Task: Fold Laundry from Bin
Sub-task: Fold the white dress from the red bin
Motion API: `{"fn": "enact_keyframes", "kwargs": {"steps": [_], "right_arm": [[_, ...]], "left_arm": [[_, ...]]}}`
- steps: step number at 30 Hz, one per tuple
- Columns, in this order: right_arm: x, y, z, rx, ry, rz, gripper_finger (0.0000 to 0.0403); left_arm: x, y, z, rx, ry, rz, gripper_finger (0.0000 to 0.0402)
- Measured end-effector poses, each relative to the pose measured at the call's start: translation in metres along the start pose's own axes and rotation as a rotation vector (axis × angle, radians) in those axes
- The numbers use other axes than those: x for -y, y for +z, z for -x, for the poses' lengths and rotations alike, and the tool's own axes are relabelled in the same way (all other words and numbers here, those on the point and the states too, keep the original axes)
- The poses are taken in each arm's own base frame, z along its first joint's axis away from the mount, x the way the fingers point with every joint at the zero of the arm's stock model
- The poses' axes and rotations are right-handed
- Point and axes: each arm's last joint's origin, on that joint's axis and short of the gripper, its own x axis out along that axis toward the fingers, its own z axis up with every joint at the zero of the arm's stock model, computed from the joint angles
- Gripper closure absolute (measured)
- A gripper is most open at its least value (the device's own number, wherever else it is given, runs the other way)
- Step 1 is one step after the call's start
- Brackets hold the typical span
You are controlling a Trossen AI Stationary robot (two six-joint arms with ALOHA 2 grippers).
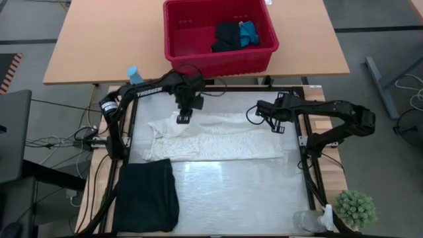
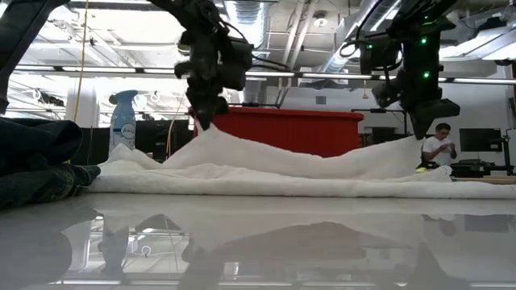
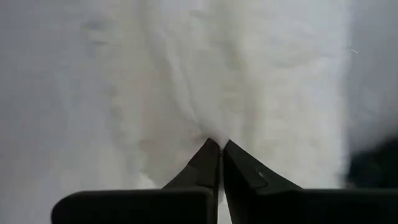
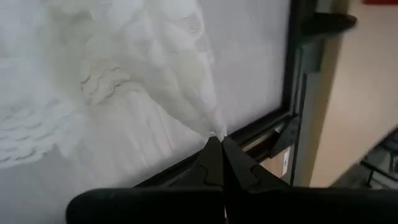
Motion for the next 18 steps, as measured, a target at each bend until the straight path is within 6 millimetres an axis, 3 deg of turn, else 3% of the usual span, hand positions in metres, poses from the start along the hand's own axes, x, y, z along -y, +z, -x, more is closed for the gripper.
{"fn": "enact_keyframes", "kwargs": {"steps": [9,18], "right_arm": [[-0.01,-0.001,0.006,0.004,0.066,0.065,0.039],[-0.022,-0.002,0.012,0.017,0.168,0.07,0.039]], "left_arm": [[0.046,0.011,-0.007,-0.111,-0.132,-0.077,0.0401],[0.067,0.031,-0.014,-0.029,-0.104,-0.173,0.0401]]}}
